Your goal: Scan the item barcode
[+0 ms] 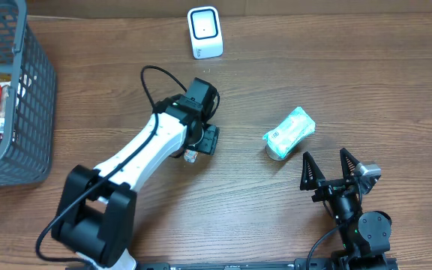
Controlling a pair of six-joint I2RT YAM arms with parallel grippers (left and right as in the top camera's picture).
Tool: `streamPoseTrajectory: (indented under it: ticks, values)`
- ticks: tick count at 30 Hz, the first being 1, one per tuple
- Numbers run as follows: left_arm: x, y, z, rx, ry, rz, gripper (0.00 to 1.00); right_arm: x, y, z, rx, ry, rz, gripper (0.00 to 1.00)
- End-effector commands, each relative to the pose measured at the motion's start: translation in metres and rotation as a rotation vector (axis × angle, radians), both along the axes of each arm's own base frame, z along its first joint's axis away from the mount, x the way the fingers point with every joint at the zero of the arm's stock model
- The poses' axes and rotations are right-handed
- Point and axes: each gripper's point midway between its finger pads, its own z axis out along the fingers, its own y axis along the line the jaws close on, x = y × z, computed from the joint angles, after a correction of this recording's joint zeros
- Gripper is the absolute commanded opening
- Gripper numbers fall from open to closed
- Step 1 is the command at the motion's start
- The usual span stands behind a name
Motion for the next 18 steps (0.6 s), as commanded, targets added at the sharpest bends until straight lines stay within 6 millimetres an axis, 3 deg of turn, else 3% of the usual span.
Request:
streamPoseTrajectory:
  ticks: [1, 7, 9, 14, 18]
  values:
    - [-0.005, -0.003, -0.023, 0.027, 0.061, -0.035, 0.66, 0.001, -0.004, -0.002, 0.001, -0.002, -0.020, 1.00]
    - [-0.007, 0.005, -0.039, 0.078, 0.089, -0.014, 0.57, 0.001, -0.004, -0.002, 0.001, -0.002, -0.020, 1.00]
    - [-0.005, 0.008, -0.040, 0.094, 0.083, -0.009, 0.48, 0.001, -0.004, -0.002, 0.001, -0.002, -0.020, 1.00]
    - [-0.007, 0.010, -0.042, 0.103, 0.086, -0.007, 0.14, 0.001, -0.004, -0.002, 0.001, -0.002, -0.020, 1.00]
    - [-0.008, 0.010, -0.043, 0.102, 0.088, -0.004, 0.11, 0.001, -0.004, -0.002, 0.001, -0.002, -0.020, 1.00]
